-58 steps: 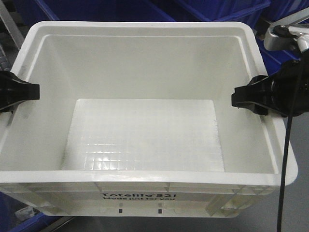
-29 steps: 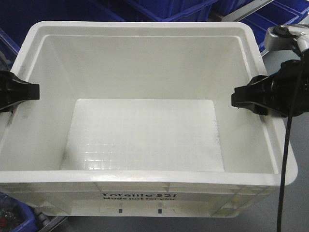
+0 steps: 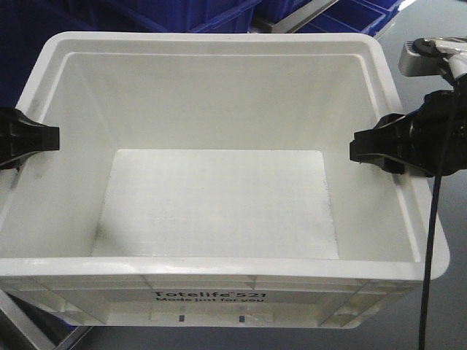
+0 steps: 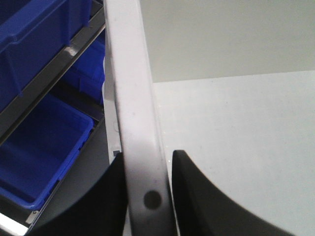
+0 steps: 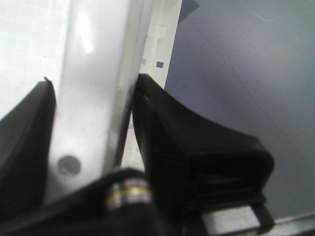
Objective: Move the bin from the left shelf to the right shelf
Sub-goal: 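Hold the tote with both grippers while the base backs away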
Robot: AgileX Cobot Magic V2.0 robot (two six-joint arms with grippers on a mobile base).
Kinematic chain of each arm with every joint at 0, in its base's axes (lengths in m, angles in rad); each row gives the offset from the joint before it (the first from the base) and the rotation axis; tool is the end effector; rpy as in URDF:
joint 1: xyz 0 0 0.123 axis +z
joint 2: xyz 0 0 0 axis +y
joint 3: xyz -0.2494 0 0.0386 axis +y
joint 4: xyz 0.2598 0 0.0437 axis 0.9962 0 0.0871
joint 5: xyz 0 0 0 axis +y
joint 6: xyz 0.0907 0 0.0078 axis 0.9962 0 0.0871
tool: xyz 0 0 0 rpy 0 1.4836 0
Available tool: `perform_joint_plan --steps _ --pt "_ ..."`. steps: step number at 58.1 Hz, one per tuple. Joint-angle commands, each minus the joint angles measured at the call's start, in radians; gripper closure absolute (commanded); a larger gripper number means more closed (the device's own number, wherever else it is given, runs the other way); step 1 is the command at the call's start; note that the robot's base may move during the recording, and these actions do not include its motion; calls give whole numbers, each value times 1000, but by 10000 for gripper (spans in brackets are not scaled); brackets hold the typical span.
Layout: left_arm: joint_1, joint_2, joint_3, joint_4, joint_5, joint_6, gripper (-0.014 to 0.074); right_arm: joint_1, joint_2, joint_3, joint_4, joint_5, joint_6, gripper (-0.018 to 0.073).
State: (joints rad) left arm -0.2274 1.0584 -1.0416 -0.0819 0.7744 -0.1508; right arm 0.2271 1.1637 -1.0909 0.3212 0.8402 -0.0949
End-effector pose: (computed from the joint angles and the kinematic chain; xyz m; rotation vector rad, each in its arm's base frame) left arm 0.2338 -0.0594 0.3398 0.0510 2.2884 -0.2940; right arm 0.2490 0.0795 0.3285 -0.2386 2.3757 0.4489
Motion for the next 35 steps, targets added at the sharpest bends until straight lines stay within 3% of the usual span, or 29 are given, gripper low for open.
perform_joint_plan --steps 1,35 --pt "-3 -29 -40 26 -114 42 603 -8 -38 -39 2 -102 -46 564" --pt "-3 -29 -40 26 -114 42 603 -8 -38 -39 3 -102 -46 564"
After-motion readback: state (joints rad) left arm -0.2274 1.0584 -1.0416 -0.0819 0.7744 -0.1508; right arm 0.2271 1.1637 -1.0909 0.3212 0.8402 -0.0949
